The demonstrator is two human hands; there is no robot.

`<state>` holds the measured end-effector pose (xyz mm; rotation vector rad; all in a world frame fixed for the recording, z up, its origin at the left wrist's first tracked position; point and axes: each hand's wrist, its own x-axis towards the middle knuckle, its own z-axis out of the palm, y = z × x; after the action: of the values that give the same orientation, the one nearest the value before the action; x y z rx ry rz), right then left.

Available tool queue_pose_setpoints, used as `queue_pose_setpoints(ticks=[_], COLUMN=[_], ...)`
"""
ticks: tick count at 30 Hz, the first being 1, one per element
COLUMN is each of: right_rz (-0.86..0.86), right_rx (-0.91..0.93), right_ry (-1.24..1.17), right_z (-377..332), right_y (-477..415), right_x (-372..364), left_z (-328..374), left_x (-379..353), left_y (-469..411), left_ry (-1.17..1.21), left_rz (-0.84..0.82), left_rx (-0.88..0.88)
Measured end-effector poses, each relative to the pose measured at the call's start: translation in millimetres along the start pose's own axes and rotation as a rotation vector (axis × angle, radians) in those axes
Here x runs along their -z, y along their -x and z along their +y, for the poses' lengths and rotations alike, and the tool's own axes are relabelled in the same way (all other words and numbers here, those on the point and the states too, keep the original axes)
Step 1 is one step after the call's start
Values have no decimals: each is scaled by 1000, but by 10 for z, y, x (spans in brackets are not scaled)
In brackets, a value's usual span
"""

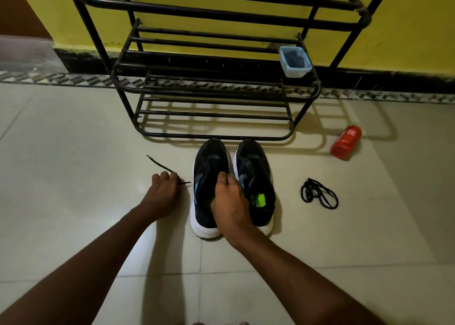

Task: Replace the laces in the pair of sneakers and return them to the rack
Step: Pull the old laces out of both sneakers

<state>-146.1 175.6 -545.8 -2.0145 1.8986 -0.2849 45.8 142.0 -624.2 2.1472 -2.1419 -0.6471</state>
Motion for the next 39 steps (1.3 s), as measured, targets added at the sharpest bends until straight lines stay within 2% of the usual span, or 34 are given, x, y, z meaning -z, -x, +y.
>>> queue_pose_setpoints(ticks=[2,5,9,13,18,23,27,31,35,39], right_rz=[47,125,40,-125,-101,74,34,23,108,189], right_rx=[34,89,66,47,65,-31,2,-52,-98,-215], right_ry=[-81,-305,-514,-860,-1064,-1062,-1047,-1039,-931,-1029], right_z=[10,19,80,157,361,630,832,1068,1391,1693], right_y=[-16,-15,-148,-235,-184,-146,-105,-48,-8,24], right_x=[24,122,281,427,648,726,907,992,979,881], left_z=[57,310,712,1157,1584,1926,2210,2435,2601,2814], left_x=[59,300,695,1042,1265,1309,1317,1289,1134,884], left_y=[27,144,275,324,371,435,544,524,387,225], left_ry=[149,395,711,928,999,1045,1114,1175,1176,1094], left_rz=[45,243,346,390,329,265,178,163,152,64], left_rx=[-27,-118,-189,-306,-442,-484,-487,-472,-332,-184])
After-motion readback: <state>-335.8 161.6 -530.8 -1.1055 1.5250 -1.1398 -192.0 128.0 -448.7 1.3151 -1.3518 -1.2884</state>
